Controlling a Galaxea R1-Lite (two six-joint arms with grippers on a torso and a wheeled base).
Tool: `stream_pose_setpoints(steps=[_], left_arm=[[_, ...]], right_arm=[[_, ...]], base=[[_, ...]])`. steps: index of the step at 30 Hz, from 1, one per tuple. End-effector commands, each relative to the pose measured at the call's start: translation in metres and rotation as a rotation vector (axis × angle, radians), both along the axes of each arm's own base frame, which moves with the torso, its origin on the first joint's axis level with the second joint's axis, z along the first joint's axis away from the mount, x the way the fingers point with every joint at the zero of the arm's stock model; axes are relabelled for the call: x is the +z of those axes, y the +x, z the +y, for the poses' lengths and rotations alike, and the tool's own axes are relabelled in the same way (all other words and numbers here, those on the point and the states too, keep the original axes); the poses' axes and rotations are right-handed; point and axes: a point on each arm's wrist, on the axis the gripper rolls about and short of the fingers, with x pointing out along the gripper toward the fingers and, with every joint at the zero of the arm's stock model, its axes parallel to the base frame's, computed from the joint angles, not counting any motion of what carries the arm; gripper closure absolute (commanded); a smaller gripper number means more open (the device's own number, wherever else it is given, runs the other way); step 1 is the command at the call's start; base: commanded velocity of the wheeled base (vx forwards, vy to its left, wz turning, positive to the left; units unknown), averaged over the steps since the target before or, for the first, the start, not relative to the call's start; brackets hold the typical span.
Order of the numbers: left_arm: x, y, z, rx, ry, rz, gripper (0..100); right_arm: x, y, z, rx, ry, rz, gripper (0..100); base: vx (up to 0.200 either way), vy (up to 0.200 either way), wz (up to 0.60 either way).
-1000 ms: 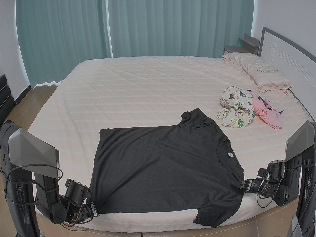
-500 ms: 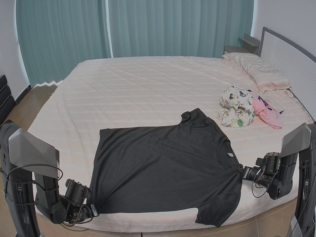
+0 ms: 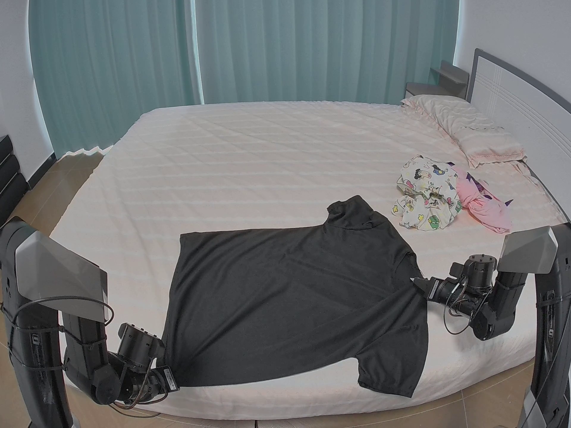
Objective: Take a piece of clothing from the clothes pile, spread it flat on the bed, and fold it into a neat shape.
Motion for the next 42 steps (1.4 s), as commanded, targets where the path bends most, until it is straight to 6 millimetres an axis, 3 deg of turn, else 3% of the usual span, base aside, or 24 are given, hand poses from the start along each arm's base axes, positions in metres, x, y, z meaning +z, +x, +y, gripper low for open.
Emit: stream_pose_setpoints(steps=[1, 3, 7, 10, 13, 14, 17, 19, 27, 34, 42], left_arm=[[0.0, 0.0, 0.0, -0.001, 0.001, 0.001, 100], [-0.001, 0.0, 0.0, -0.001, 0.002, 0.003, 100], [-0.002, 0.0, 0.0, -0.001, 0.005, 0.007, 100], [-0.002, 0.0, 0.0, -0.002, 0.002, 0.006, 100], [-0.002, 0.0, 0.0, -0.002, 0.002, 0.006, 100], [-0.002, 0.0, 0.0, 0.002, 0.001, 0.004, 100], [-0.001, 0.0, 0.0, 0.002, 0.0, 0.003, 100], [-0.001, 0.0, 0.0, 0.002, 0.001, 0.004, 100], [-0.002, -0.001, 0.0, 0.002, 0.001, 0.007, 100], [-0.002, -0.001, 0.0, -0.002, 0.003, 0.009, 100], [-0.003, -0.002, 0.0, -0.003, 0.007, 0.013, 100]], right_arm=[[0.002, 0.002, 0.001, -0.002, 0.005, -0.01, 0], [0.002, 0.002, 0.001, -0.003, 0.005, -0.01, 0], [0.017, -0.012, -0.021, -0.099, 0.039, -0.001, 0], [0.033, -0.026, -0.022, -0.125, 0.088, 0.007, 0], [0.033, -0.026, -0.022, -0.125, 0.088, 0.007, 0], [0.049, -0.056, -0.009, -0.1, 0.114, 0.062, 0], [0.043, -0.081, 0.008, -0.044, 0.107, 0.148, 0], [0.033, -0.11, 0.022, 0.013, 0.094, 0.263, 0], [0.008, -0.152, 0.043, 0.127, 0.049, 0.475, 0], [-0.012, -0.158, 0.05, 0.133, 0.001, 0.507, 0], [-0.013, -0.15, 0.049, 0.101, 0.002, 0.473, 0]], base=[[0.0, 0.0, 0.0], [0.0, 0.0, 0.0], [0.0, 0.0, 0.0], [0.0, 0.0, 0.0], [0.0, 0.0, 0.0], [0.0, 0.0, 0.0], [0.0, 0.0, 0.0], [0.0, 0.0, 0.0], [0.0, 0.0, 0.0], [0.0, 0.0, 0.0], [0.0, 0.0, 0.0]])
